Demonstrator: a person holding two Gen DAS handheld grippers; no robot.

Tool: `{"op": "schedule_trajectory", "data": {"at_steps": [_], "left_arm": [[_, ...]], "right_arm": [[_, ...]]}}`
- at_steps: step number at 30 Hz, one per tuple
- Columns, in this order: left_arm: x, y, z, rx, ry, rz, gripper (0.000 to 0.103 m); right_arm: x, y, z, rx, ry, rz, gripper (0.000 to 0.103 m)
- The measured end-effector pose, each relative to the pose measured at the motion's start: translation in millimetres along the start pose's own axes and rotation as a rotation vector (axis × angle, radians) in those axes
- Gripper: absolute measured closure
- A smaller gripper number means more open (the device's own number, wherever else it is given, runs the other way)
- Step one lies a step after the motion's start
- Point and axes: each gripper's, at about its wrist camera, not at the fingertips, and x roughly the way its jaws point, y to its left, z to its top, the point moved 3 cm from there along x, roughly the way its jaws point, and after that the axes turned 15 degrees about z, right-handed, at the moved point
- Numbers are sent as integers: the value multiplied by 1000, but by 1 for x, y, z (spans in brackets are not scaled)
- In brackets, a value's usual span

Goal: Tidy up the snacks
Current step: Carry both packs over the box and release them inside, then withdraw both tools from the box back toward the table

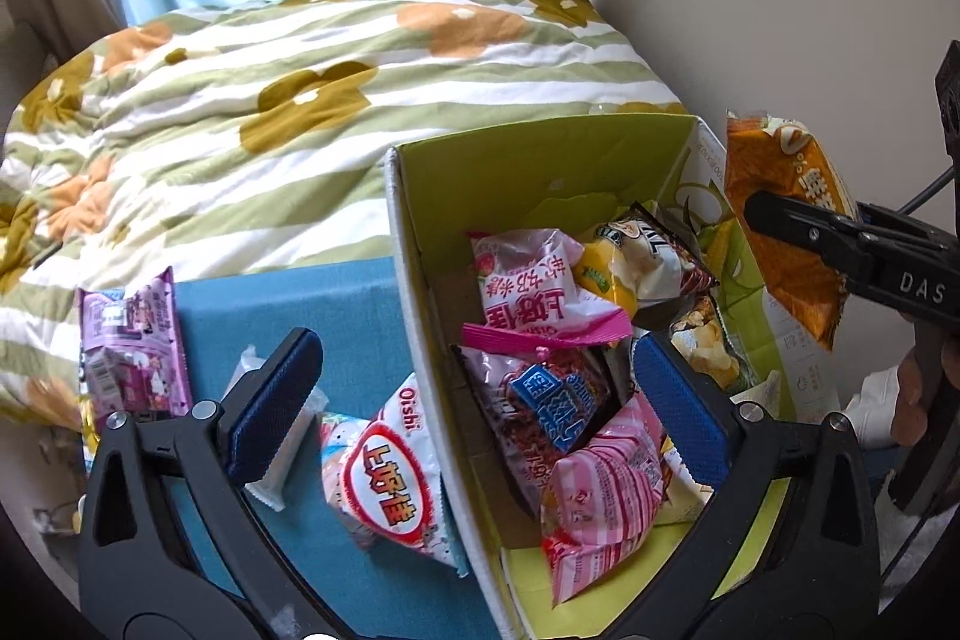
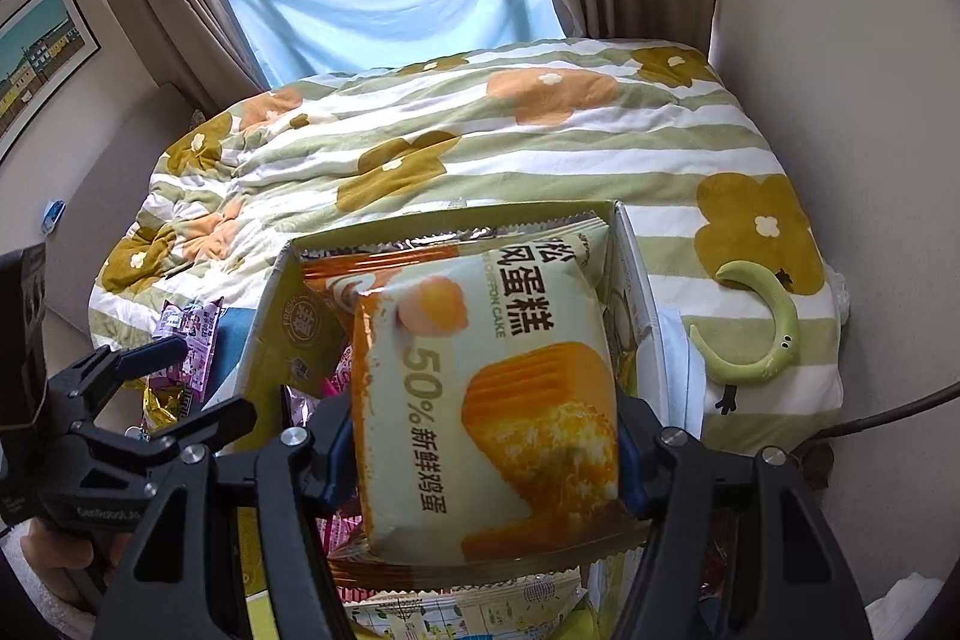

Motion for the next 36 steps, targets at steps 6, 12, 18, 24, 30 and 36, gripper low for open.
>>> {"op": "schedule_trajectory", "data": {"at_steps": [6,12,18,24,30,36], "left_arm": [[0,18,-1,-28,7,3,0],[3,23,-7,-27,17,10,0],[0,21,-18,-20,21,17,0],[-18,22,-21,-33,-14,28,0],[-50,31,-24,-68,-65,65,0],[-87,62,-41,-96,-98,158,0]], "right_arm": [[21,9,12,-10,28,-7,40],[32,13,13,13,-4,24,16],[18,20,0,13,-60,39,2],[-2,23,-7,-8,-78,25,2],[-25,29,-9,-46,-104,24,2],[-49,46,-14,-137,-122,26,2]]}}
